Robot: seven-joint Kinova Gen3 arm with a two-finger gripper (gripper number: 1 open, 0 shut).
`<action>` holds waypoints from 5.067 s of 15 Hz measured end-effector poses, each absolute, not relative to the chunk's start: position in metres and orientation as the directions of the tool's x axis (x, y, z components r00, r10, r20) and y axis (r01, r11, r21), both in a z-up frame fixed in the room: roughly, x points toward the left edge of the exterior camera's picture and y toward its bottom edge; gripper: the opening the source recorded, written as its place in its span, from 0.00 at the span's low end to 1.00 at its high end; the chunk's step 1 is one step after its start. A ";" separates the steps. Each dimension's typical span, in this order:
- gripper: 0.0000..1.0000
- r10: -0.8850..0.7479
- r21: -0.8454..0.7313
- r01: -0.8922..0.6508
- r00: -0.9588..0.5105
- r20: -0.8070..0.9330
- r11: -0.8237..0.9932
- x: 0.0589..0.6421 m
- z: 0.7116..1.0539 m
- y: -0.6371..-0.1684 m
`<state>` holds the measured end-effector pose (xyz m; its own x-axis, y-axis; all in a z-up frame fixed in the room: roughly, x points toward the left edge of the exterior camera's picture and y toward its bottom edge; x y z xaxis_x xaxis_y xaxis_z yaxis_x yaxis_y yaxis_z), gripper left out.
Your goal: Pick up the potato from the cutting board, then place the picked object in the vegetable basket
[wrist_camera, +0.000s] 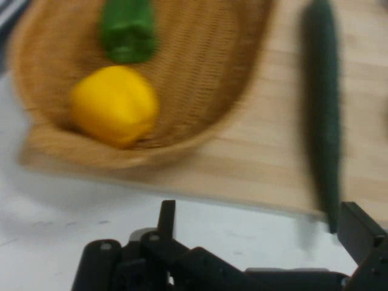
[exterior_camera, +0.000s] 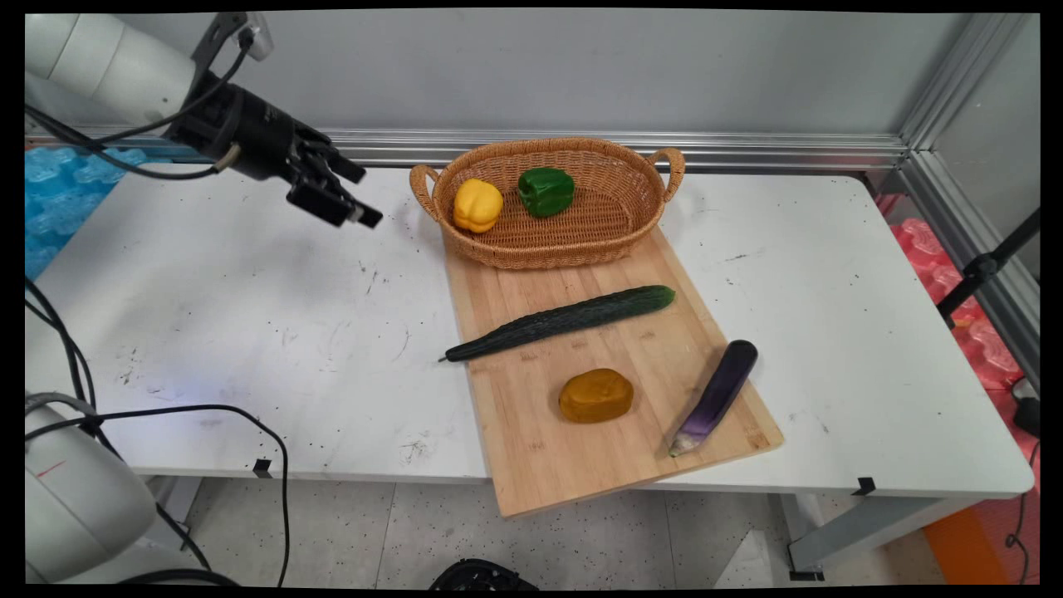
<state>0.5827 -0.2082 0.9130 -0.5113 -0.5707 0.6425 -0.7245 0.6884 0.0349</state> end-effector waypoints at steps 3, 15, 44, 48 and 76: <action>1.00 -0.528 0.052 -0.644 -0.574 0.626 0.763 0.559 0.916 -0.201; 1.00 -0.429 0.102 -0.454 -0.709 0.561 0.885 0.452 0.904 -0.217; 0.00 -0.407 0.088 -0.412 -0.802 0.438 0.907 0.268 0.783 -0.267; 0.00 -0.396 0.078 -0.405 -0.806 0.439 0.911 0.266 0.787 -0.267; 0.00 -0.587 -0.017 -0.758 -0.520 0.621 0.652 0.415 0.921 -0.388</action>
